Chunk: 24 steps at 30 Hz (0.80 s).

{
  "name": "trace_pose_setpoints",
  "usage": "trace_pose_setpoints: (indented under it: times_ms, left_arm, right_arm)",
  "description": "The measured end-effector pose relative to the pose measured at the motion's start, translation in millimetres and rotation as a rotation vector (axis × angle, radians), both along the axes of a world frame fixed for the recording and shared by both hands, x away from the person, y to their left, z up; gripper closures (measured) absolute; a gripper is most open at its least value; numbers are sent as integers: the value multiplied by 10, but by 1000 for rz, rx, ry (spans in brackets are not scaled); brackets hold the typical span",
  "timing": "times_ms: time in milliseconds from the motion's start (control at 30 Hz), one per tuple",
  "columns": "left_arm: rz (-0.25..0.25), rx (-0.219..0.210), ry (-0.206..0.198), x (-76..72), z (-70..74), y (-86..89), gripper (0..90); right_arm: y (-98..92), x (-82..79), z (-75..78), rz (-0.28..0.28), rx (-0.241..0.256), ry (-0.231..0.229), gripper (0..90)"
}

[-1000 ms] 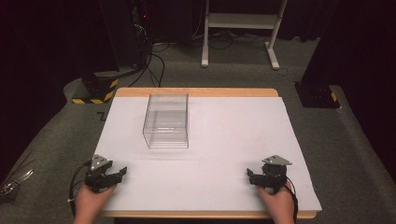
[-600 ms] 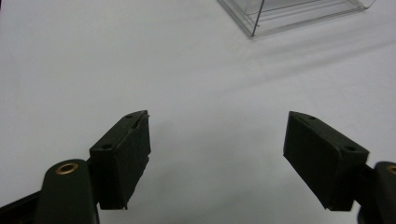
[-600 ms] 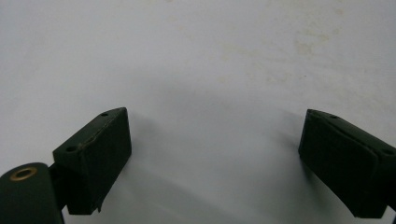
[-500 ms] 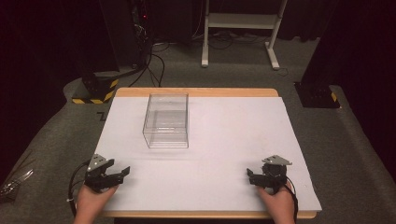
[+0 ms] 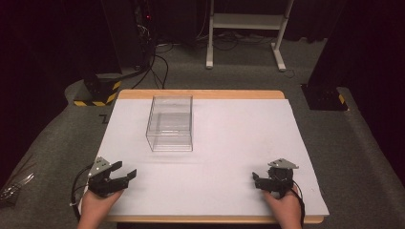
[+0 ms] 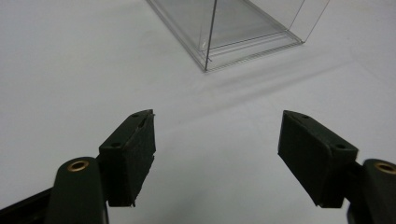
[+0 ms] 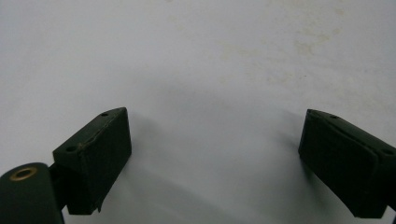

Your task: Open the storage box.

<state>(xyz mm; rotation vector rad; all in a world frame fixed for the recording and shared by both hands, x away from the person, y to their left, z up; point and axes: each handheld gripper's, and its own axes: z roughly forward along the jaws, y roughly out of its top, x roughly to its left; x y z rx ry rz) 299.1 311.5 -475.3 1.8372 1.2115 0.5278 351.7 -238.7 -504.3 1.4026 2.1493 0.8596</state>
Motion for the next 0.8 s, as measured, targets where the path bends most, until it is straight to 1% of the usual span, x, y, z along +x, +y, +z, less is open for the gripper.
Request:
trace_pose_setpoints:
  times_ms: [133, 200, 300, 333, 400, 567, 667, 800]
  left_arm:
    - [-12, 1, 0, 1, 12, -35, 282]
    - [-16, -5, 0, 0, 14, -43, 287]
    - [-26, -26, 2, -8, 32, -87, 293]
    - [-30, -28, 1, -8, 42, -98, 293]
    - [-35, -45, -6, -12, 67, -130, 293]
    - [-53, -66, -16, -10, 102, -199, 302]
    - [-68, -58, -27, -12, 120, -235, 303]
    - [-79, -68, -32, -16, 140, -268, 310]
  right_arm:
    - [0, 0, 0, 0, 0, 0, 90]
    - [0, 0, 0, 0, 0, 0, 90]
    - [1, -1, 1, 0, 1, 2, 90]
    - [0, 0, 0, 0, 0, 0, 90]
    - [0, 0, 0, 0, 0, 0, 90]
    - [0, 0, 0, 0, -1, 0, 90]
    - [0, 0, 0, 0, -1, 0, 90]
    - [0, 0, 0, 0, -1, -1, 90]
